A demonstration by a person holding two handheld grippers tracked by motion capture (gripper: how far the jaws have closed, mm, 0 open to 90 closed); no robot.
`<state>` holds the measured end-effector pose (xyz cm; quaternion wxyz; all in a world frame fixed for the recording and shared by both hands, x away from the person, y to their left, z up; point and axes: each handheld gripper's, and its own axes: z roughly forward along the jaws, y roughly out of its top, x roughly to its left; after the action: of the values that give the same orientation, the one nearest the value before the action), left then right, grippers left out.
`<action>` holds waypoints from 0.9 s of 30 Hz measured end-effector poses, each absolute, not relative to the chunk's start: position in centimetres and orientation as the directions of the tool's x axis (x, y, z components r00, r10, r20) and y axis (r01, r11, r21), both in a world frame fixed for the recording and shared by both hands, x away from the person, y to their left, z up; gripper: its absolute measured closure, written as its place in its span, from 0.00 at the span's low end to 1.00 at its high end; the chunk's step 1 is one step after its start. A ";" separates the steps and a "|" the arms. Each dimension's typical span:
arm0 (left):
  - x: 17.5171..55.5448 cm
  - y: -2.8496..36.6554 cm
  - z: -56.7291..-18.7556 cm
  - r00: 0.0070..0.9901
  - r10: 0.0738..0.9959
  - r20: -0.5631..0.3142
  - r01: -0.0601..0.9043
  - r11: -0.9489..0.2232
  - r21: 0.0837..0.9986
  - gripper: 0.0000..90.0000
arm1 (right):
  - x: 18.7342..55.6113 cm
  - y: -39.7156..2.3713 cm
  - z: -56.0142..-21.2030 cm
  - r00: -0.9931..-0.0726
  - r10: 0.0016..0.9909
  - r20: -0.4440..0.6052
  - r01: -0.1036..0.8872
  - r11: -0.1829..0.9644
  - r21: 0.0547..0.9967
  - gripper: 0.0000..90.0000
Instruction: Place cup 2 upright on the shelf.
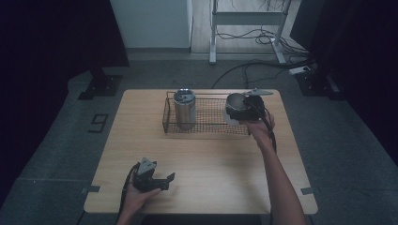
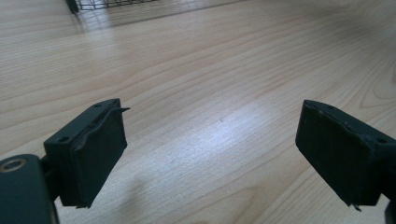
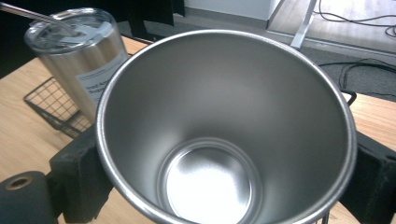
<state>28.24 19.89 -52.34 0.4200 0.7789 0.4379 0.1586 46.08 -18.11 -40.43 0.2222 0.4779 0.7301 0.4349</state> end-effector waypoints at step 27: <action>28.2 20.2 -52.4 0.576 0.807 -0.125 0.540 -0.261 0.800 0.11 | 49.9 -16.8 -40.8 -0.431 0.898 0.087 0.528 0.172 0.831 0.08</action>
<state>28.20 20.17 -52.37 0.4268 0.7785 0.4327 0.1567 49.88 -16.81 -40.78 0.2197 0.4863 0.7335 0.4211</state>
